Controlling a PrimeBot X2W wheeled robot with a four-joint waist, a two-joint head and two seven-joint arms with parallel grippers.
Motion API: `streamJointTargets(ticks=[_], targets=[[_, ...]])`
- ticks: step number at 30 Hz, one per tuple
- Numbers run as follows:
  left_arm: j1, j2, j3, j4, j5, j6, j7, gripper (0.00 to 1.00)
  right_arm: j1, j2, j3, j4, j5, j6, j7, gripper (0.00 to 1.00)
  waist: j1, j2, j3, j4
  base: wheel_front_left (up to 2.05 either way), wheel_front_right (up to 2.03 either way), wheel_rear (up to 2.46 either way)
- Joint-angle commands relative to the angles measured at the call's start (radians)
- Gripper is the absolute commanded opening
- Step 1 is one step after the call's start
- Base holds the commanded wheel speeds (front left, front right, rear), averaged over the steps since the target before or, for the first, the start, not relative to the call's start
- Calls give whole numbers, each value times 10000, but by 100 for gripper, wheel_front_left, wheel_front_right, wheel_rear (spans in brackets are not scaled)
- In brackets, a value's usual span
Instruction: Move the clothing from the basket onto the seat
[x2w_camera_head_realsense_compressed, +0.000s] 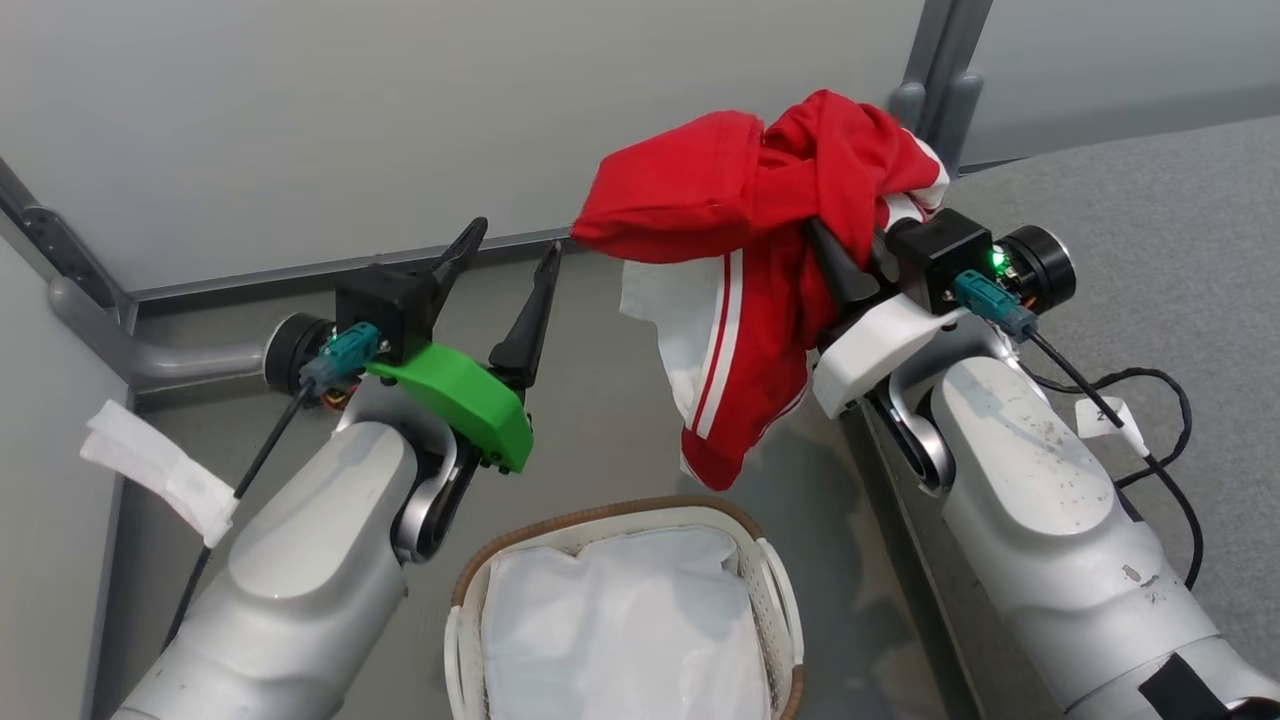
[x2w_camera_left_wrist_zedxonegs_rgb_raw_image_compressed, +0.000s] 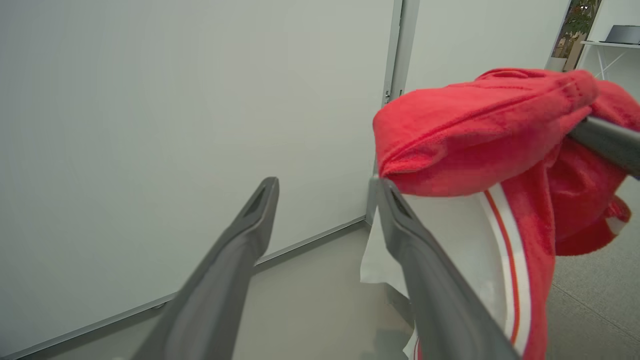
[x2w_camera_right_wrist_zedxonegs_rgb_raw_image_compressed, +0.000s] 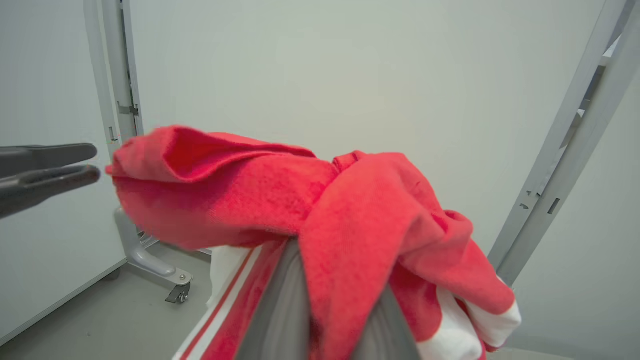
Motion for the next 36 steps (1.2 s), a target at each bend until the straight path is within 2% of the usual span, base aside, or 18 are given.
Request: streamJointTargets(ticks=[1, 9, 21, 27, 36], targets=[[333, 164, 53, -173, 188, 86, -57, 100, 86, -36, -139, 25, -107, -14, -28, 0, 0, 0, 37, -46, 0, 0, 0], [1515, 523, 596, -1206, 629, 352, -64, 100, 115, -37, -751, 110, -439, -14, -28, 0, 0, 0, 213, -239, 0, 0, 0], [2510, 233, 1160, -1452, 1163, 127, -56, 100, 124, -42, -1182, 27, -682, -14, -28, 0, 0, 0, 522, -693, 0, 0, 0], [2701, 60, 1433, -1501, 1505, 81, -55, 100, -45, -41, -1364, -129, -720, -15, -28, 0, 0, 0, 849, -1604, 0, 0, 0], [2538, -1, 1768, -1557, 2192, -19, -55, 100, -184, -38, -1937, -459, -1004, -15, -28, 0, 0, 0, 1506, -3785, 0, 0, 0]])
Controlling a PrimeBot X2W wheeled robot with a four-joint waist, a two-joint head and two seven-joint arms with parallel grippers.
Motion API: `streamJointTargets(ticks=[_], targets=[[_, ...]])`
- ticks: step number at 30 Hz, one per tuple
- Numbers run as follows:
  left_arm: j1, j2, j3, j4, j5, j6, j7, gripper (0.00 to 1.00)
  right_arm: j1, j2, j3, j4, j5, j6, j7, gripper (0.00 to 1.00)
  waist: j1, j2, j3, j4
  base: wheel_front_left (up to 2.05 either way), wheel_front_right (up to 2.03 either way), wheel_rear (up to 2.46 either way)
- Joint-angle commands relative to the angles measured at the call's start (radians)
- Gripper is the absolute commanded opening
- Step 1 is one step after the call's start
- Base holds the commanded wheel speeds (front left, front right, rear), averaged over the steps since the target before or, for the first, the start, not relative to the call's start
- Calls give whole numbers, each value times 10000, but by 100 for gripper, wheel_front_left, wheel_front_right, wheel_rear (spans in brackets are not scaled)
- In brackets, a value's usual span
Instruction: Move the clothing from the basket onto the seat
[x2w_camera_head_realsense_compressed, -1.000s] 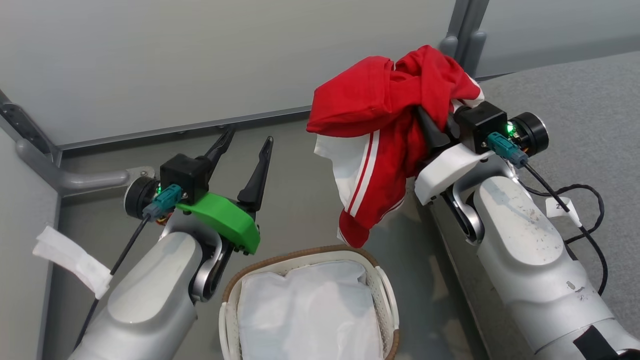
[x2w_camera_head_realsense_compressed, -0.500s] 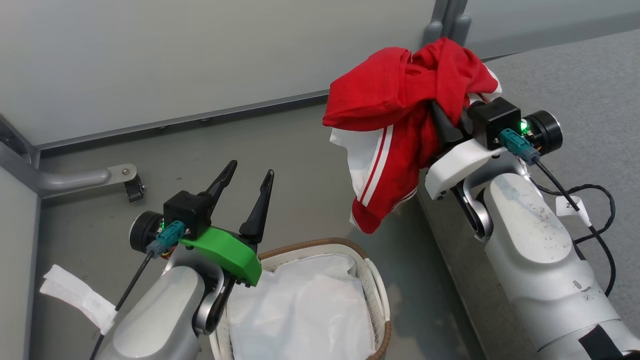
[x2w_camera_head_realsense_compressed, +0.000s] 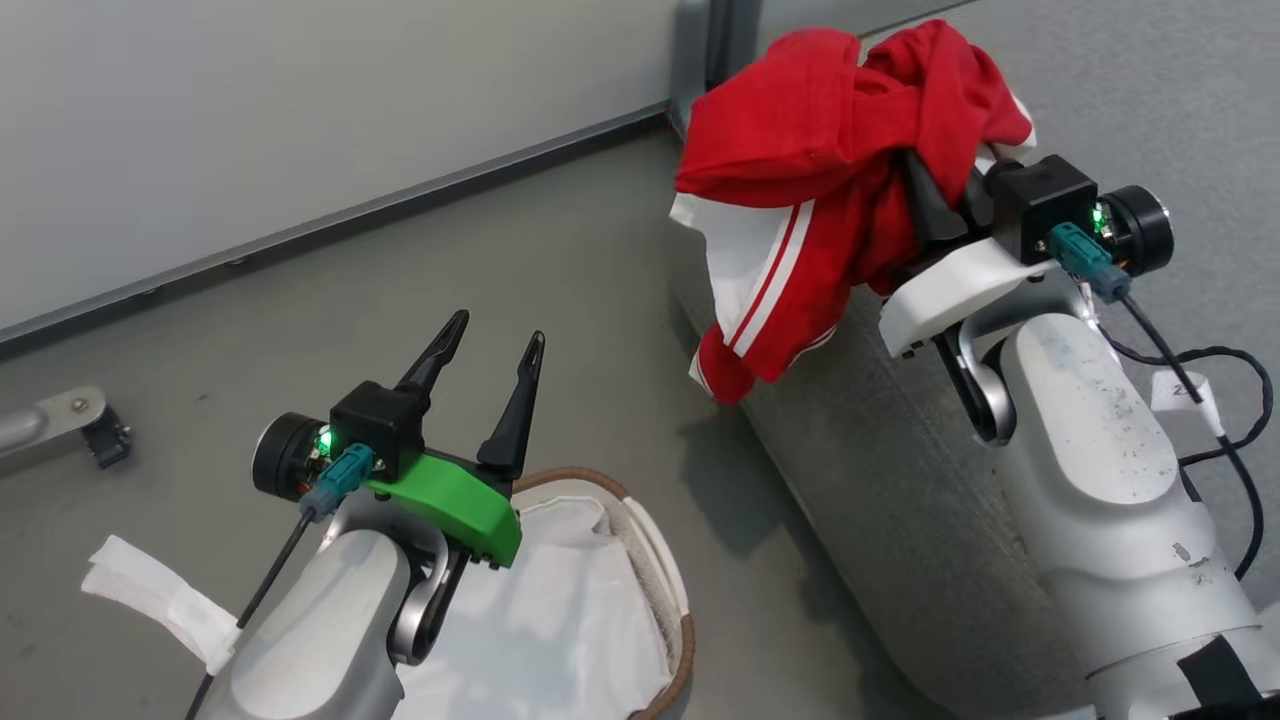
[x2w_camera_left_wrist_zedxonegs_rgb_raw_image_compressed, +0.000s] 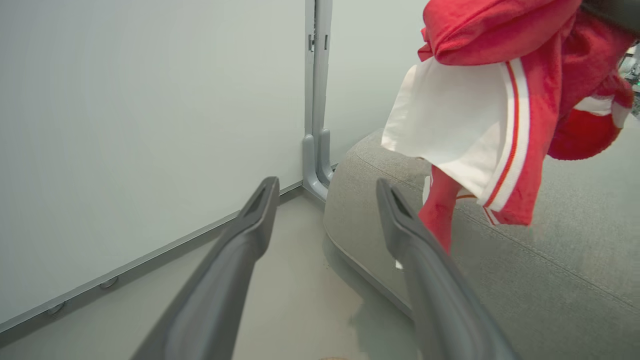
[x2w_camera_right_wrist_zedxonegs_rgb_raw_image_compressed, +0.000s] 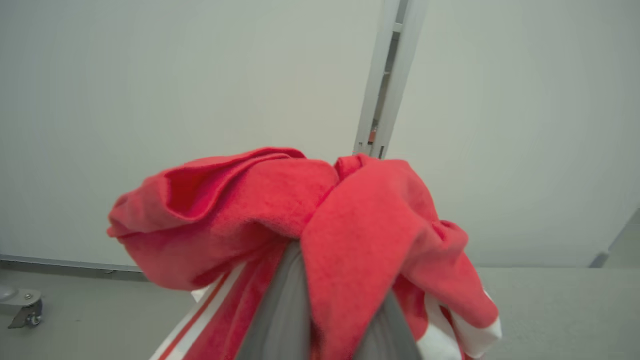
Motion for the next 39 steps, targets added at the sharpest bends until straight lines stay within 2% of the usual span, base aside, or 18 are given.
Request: streamJointTargets(ticks=[1, 9, 13, 18, 30, 34, 35, 39], targets=[[-71, 15, 49, 6, 72, -15, -7, 100, -52, -32, -100, -49, -58, -17, -28, 0, 0, 0, 598, -1413, 0, 0, 0], [-236, -321, 45, 260, 494, -218, -7, 100, 158, -20, -758, -63, -112, -16, -28, 0, 0, 0, 921, -2719, 0, 0, 0], [-323, -507, -22, 383, 636, -303, -7, 100, 228, -23, -901, -102, -97, -16, -28, 0, 0, 0, 994, -2973, 0, 0, 0], [-364, -604, -33, 461, 781, -398, -7, 100, 402, -22, -1066, -135, -236, -16, -28, 0, 0, 0, 1056, -2970, 0, 0, 0], [-272, -817, -121, 225, 1159, -602, -9, 100, 253, -32, -2089, 62, -686, -16, -28, 0, 0, 0, 1399, -1966, 0, 0, 0], [-390, -908, -187, -26, 1307, -662, -9, 100, -401, -29, -2579, 245, -1087, -16, -28, 0, 0, 0, 1727, -1428, 0, 0, 0], [-524, -945, -234, -149, 1436, -694, -8, 100, -857, -57, -2959, 380, -1413, -17, -28, 0, 0, 0, 1943, -1125, 0, 0, 0], [-722, -1012, -383, -465, 1670, -748, -9, 100, -2013, -471, -3691, 713, -1916, -17, -28, 0, 0, 0, 2496, -493, 0, 0, 0]])
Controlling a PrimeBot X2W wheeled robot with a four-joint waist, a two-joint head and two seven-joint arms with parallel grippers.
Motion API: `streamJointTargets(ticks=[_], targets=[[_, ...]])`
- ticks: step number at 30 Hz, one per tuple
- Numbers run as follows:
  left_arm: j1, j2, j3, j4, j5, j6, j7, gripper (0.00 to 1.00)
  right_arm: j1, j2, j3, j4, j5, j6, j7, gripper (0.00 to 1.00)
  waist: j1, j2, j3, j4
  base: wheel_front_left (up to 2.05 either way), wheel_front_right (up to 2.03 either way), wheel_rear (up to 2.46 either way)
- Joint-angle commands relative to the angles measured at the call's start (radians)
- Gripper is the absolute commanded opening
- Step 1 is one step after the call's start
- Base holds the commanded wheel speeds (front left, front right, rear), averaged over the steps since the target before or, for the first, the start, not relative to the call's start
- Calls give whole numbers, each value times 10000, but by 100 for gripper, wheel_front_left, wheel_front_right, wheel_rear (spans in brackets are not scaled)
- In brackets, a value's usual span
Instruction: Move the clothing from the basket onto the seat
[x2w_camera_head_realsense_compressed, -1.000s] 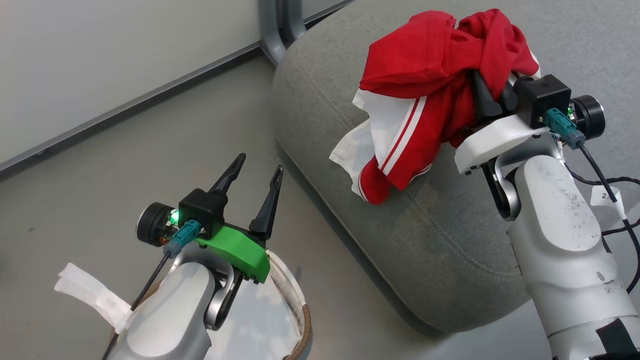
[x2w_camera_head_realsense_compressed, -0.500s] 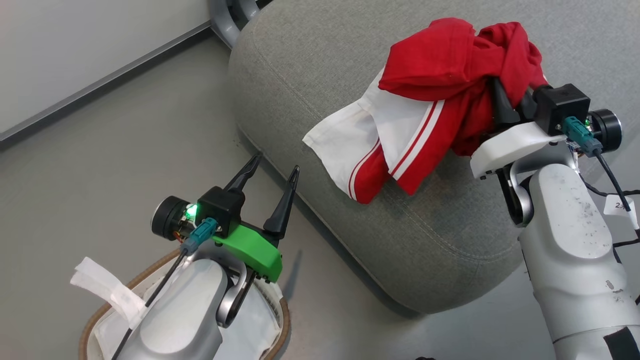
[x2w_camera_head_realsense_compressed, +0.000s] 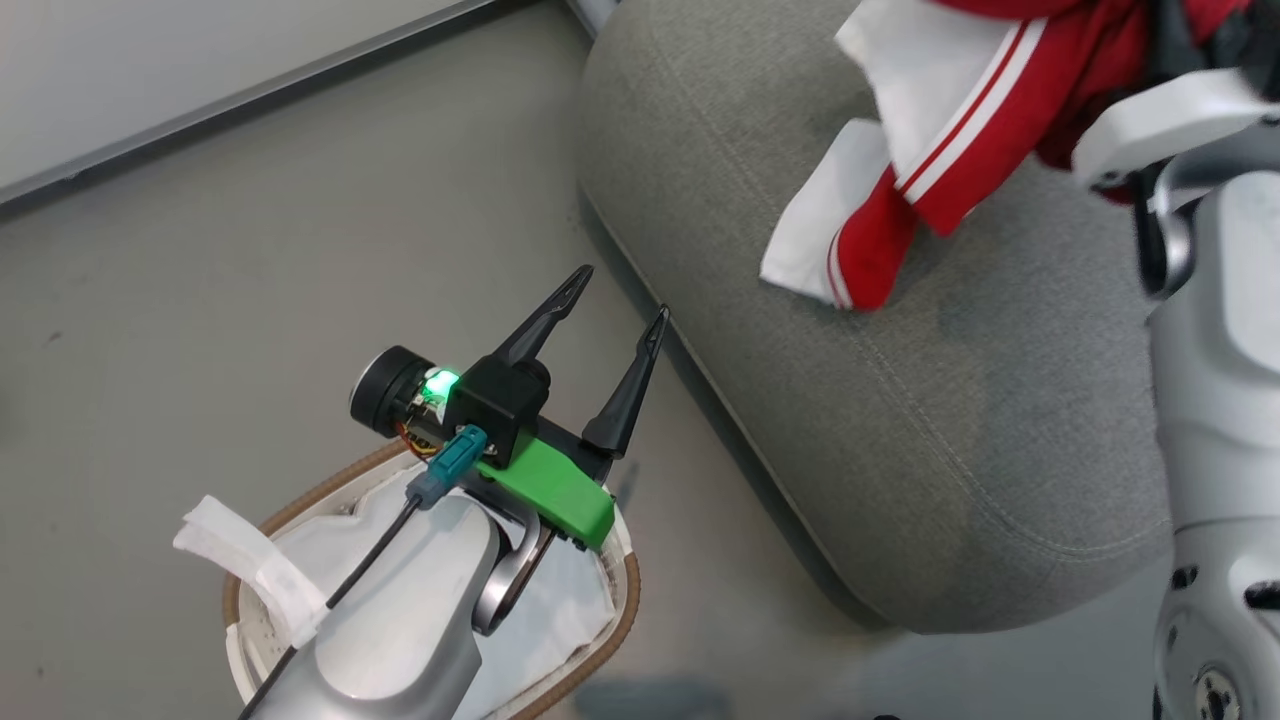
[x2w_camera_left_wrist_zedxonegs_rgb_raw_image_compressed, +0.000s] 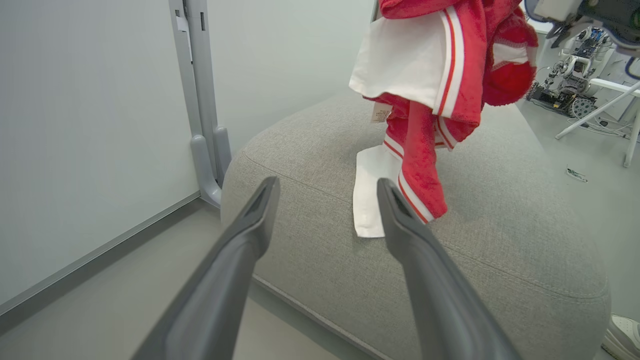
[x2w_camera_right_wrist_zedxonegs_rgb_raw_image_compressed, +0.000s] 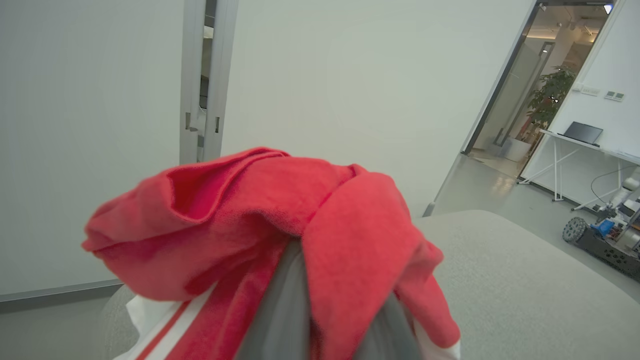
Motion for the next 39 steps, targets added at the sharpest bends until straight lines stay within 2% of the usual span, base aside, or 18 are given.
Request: streamJointTargets(ticks=[1, 9, 16, 24, 33, 35, 36, 38, 39], targets=[[-207, 19, -41, -101, 161, -31, -6, 100, -449, -253, -179, 78, -190, -14, -28, 0, -1, -1, 849, 850, 0, 0, 0], [-651, 102, -284, -630, 519, 18, 40, 100, -2754, -1599, -1337, 452, -702, -15, -10, 0, -1, -1, 2303, 1855, 0, 0, 0], [-964, 139, -396, -1086, 767, 161, 63, 100, -3682, -2471, -1960, 1009, -1111, -15, 131, 0, -1, -1, 3495, 2371, 0, 0, 0], [-1126, 139, -434, -1229, 847, 304, 75, 100, -3129, -2584, -2411, 1836, -855, -14, 174, 0, -1, -1, 4151, 2467, 0, 0, 0], [-1201, 201, -423, -1053, 672, 251, 42, 100, -2578, -2337, -2206, 2330, -654, -14, 32, 0, -1, -1, 4037, 2252, 0, 0, 0], [-1210, 219, -412, -991, 634, 232, 40, 100, -2393, -2237, -2056, 2329, -636, -14, 6, 38, -1, -1, 3948, 2201, 0, 0, 0], [-1216, 234, -400, -954, 604, 239, 37, 100, -2312, -2209, -2012, 2307, -631, -14, -5, 51, -1, -1, 3887, 2172, 0, 0, 0], [-1204, 241, -374, -895, 561, 248, 28, 100, -2201, -2169, -1900, 2265, -600, -14, -7, 100, -1, -1, 3764, 2132, 0, 0, 0], [-1183, 236, -358, -869, 555, 248, 25, 100, -2110, -2133, -1862, 2251, -577, -14, -13, 100, -1, -1, 3691, 2121, 0, 0, 0]])
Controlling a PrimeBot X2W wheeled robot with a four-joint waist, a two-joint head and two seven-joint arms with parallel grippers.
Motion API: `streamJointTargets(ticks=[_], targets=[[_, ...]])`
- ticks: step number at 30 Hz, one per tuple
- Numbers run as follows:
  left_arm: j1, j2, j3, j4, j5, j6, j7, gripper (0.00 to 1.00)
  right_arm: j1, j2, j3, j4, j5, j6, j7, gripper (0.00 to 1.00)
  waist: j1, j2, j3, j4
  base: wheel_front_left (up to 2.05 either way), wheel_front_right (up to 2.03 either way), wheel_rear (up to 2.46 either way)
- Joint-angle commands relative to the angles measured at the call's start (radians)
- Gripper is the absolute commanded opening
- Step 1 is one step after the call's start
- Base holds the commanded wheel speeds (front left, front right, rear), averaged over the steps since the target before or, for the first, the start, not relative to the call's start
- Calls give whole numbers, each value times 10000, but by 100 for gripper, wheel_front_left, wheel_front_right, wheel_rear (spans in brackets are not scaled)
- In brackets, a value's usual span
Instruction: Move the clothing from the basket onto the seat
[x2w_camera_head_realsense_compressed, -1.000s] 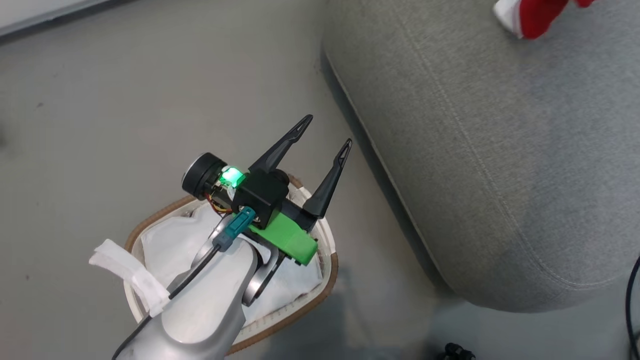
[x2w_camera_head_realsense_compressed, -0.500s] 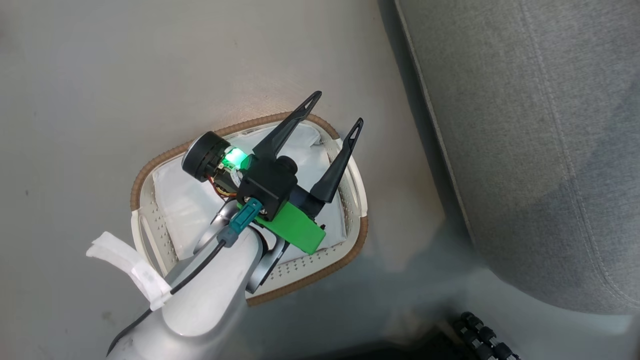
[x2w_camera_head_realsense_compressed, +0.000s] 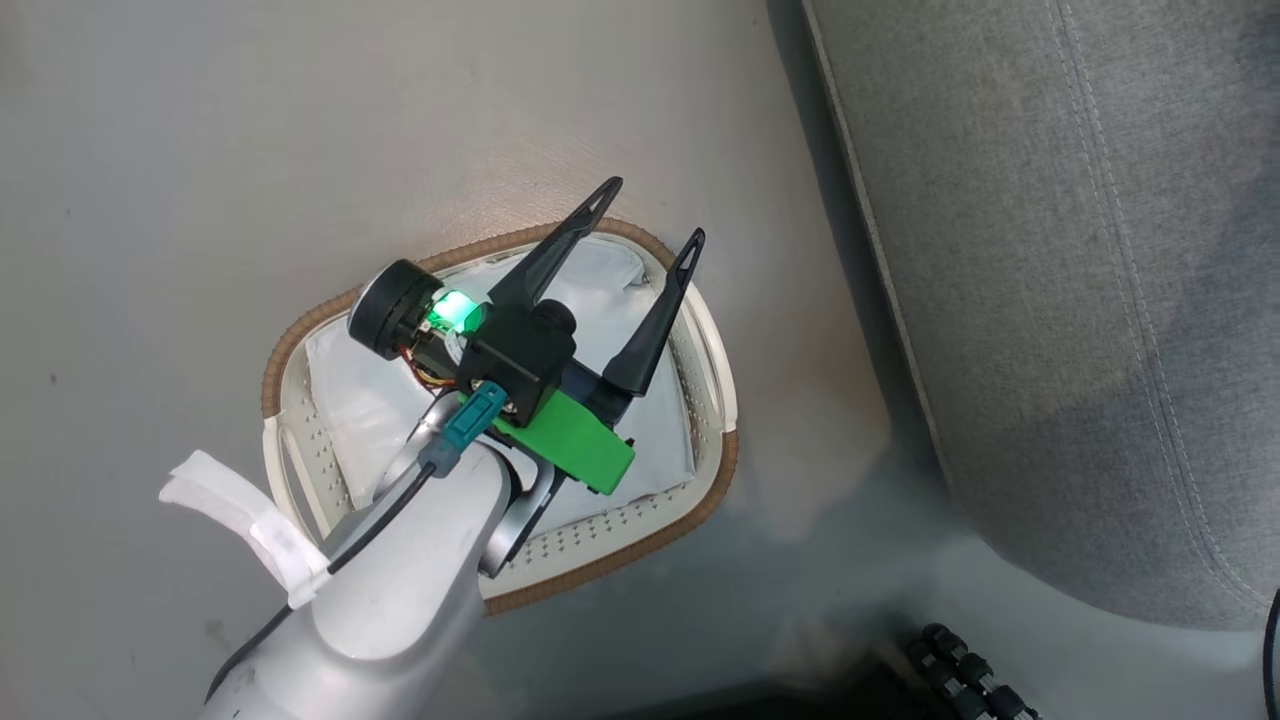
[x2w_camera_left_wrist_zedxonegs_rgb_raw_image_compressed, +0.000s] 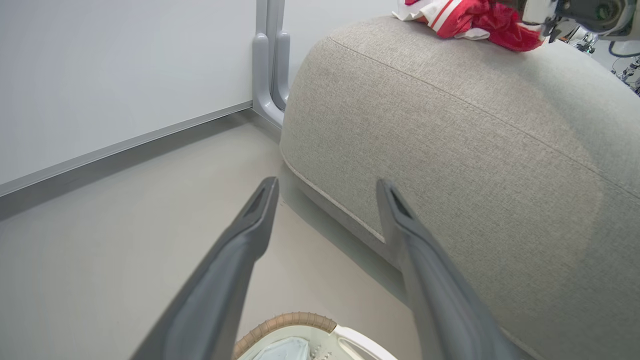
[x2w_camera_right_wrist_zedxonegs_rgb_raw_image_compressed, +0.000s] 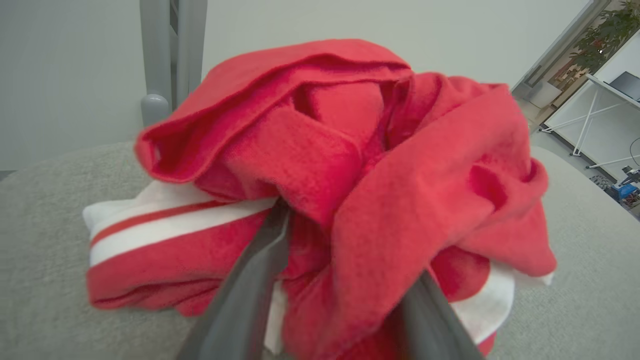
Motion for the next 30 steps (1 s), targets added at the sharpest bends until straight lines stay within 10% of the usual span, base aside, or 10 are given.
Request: streamJointTargets(ticks=[1, 22, 30], targets=[[-90, 56, 34, 57, -38, -6, -50, 100, 271, 29, 79, -49, 110, -14, -46, 100, -1, 0, -231, -62, 0, 0, 0], [1551, -592, 2233, 45, -507, 38, -74, 100, 2936, 217, 1214, -1941, 777, -14, -58, 100, -1, 0, -3621, 871, 0, 0, 0], [3124, -638, 4148, -186, -302, 187, -73, 100, 4422, 1500, 1555, -3685, 1009, -14, -59, 100, -1, 0, -4571, 1140, 0, 0, 0]])
